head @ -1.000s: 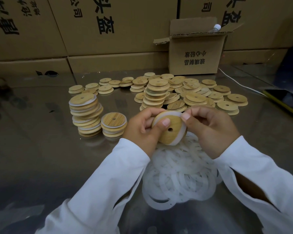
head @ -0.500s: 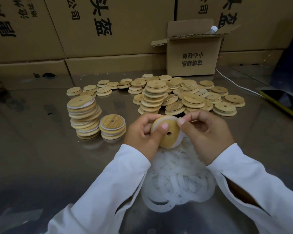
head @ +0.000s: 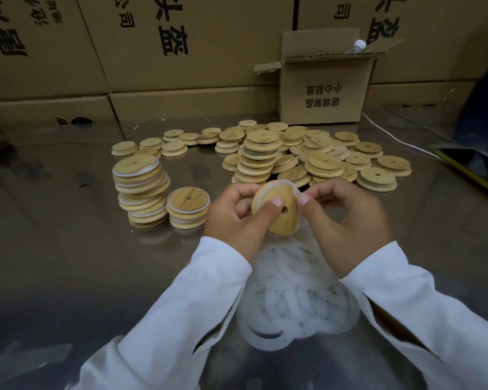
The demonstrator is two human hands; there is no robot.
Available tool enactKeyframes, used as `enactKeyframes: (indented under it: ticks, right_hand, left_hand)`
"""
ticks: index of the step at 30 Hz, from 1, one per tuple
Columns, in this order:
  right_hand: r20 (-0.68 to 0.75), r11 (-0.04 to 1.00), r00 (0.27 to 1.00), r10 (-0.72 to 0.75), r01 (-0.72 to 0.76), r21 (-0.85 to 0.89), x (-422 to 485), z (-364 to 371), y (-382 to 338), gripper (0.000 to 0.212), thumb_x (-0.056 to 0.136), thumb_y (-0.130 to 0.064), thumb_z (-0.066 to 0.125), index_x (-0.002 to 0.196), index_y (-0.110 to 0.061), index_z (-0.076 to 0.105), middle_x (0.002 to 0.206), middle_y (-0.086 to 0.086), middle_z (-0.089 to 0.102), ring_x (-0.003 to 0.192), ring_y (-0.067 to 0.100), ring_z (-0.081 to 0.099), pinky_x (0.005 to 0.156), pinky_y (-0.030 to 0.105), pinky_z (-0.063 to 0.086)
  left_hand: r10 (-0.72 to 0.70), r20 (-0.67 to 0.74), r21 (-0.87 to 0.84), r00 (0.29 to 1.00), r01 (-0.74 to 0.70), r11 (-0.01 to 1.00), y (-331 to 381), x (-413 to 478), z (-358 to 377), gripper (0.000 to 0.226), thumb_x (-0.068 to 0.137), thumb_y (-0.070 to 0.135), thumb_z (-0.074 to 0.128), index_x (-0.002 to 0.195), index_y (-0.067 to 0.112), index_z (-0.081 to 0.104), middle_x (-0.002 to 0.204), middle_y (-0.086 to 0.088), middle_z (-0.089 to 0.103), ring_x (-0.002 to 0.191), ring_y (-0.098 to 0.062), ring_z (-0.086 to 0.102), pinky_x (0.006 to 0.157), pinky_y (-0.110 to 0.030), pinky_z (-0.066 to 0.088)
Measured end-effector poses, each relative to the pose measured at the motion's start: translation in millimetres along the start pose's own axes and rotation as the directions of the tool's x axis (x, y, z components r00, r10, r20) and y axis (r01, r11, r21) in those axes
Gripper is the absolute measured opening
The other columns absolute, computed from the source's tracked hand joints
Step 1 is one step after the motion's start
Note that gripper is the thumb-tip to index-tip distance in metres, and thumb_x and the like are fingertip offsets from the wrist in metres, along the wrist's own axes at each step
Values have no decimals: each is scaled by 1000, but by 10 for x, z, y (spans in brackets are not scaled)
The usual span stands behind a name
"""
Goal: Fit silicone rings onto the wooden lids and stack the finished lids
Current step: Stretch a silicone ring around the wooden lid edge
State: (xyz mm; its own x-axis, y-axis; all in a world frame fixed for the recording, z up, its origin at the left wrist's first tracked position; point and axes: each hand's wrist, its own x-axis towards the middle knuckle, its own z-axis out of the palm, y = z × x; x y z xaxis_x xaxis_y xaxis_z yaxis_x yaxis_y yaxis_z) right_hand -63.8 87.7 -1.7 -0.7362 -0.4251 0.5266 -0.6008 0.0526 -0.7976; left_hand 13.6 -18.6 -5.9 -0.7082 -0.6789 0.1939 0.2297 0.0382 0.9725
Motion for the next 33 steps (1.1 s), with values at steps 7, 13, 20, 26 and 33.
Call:
enactKeyframes:
  ticks: [7,13,20,26,33]
  right_hand:
    - [168,999,985,37,-33,-28,66,-54,-6,17,82,-17,60,68,-27,57,78,-6,60,78,9,56,73,19,44]
    - [207,993,971,120,-118,-21,142,-117,6,16,85,-16,57,69,-20,59,70,-4,60,67,9,53,63,16,42]
    - [187,989,971,147,-144,-28,178,-89,39,14,87,-16,55,75,-17,60,68,-6,59,63,4,51,53,5,37]
    - [175,991,979,104,-117,66,122,-51,63,15,84,-13,60,71,-21,61,70,-8,61,67,5,54,62,7,41]
    - [77,1000,997,16,-16,-9,16,42,74,17,75,-30,67,91,-26,61,82,-18,62,78,-5,58,68,3,42]
  left_hand:
    - [37,34,85,999,-40,996,-18,-21,-12,11,79,10,68,90,12,65,67,4,71,64,-5,66,63,-19,54]
    - [64,60,148,996,-72,986,18,-27,2,11,78,12,68,86,15,62,74,1,70,67,-8,66,66,-25,55]
    - [83,51,166,995,-90,982,64,-6,-30,11,78,12,69,85,18,63,76,1,71,69,-11,66,65,-30,55]
    - [57,-5,185,998,-55,981,9,-1,-55,12,79,14,68,88,18,62,81,-3,71,73,-15,67,64,-31,56]
    - [30,-86,118,996,-19,993,7,8,-52,12,78,17,70,86,19,61,76,1,72,70,-12,68,64,-28,56]
